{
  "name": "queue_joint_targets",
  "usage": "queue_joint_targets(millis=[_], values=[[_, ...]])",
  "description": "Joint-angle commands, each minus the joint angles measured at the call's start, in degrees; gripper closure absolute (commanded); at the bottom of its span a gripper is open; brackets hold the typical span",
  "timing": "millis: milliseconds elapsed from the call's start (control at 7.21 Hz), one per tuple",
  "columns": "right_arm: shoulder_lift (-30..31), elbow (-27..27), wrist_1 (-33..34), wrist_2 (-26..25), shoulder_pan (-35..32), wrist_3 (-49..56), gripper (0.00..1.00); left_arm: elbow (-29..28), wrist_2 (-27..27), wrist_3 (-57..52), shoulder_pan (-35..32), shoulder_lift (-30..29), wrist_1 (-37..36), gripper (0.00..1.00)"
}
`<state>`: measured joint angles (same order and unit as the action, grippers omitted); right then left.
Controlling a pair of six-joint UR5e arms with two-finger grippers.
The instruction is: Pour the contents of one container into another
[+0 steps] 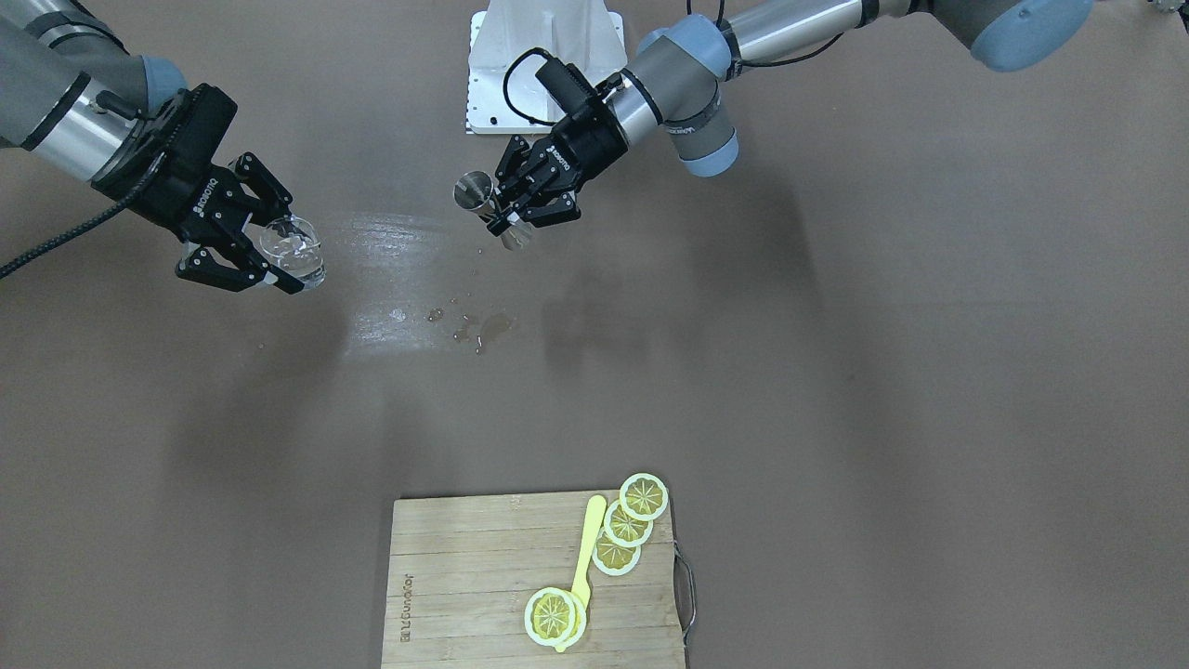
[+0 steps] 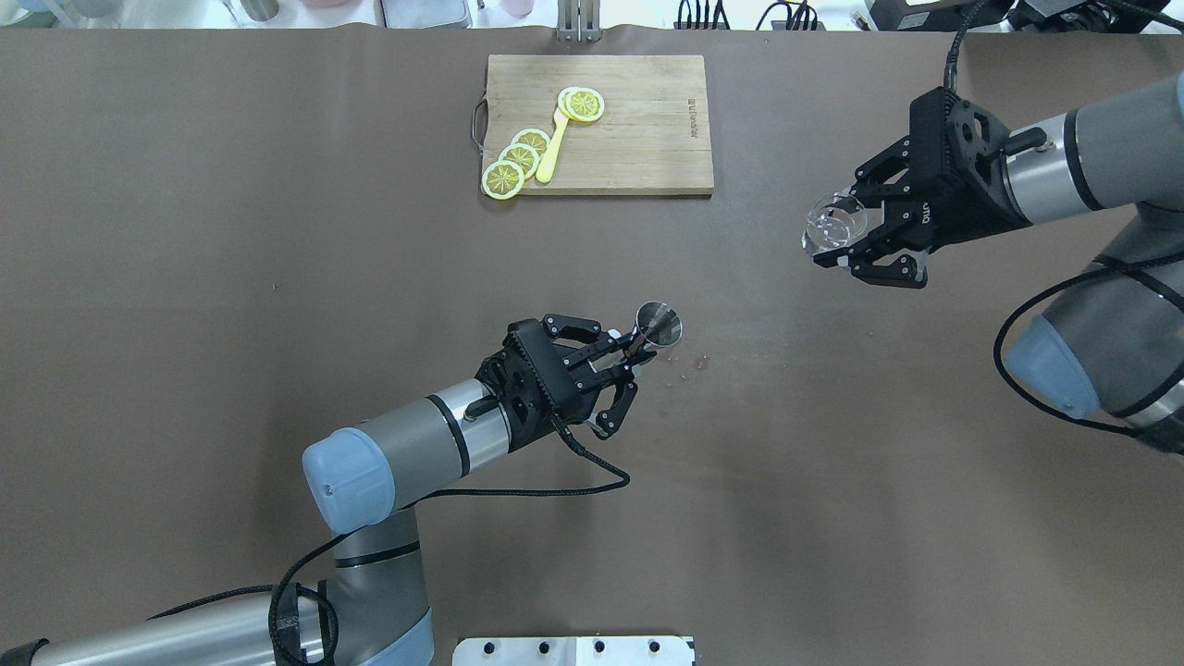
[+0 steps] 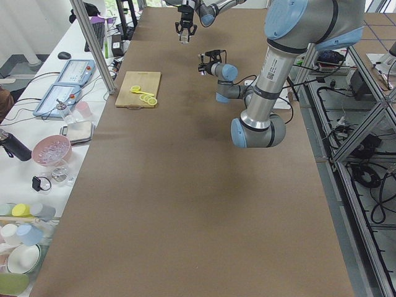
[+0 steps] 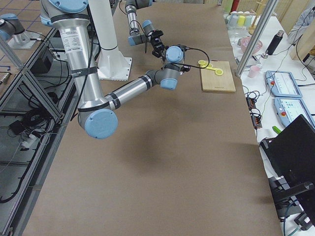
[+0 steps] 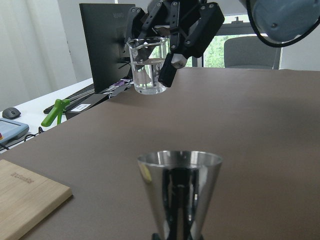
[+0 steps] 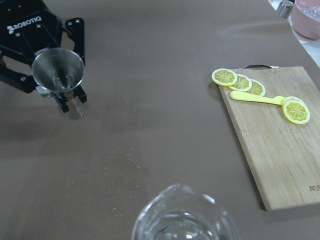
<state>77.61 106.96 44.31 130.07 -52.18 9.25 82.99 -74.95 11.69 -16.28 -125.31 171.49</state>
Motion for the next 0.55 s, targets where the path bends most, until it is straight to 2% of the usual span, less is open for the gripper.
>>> queue_joint_targets(millis=[0,139,416], values=[[1.05,5.78,7.78,-6.29,3.56,3.40,1.00,-0.02,0.07,-3.06,0.10,0.07,1.56,1.00],[1.05,7.72,11.55,-9.71,5.49,6.80,1.00,-0.37,0.07,-3.16,0.10,0.15,4.52,1.00],[-0.70,7.57,13.96,-10.54,7.96,7.98,1.00,-0.90,0.07,-3.16,0.10,0.16,5.35,1.00]])
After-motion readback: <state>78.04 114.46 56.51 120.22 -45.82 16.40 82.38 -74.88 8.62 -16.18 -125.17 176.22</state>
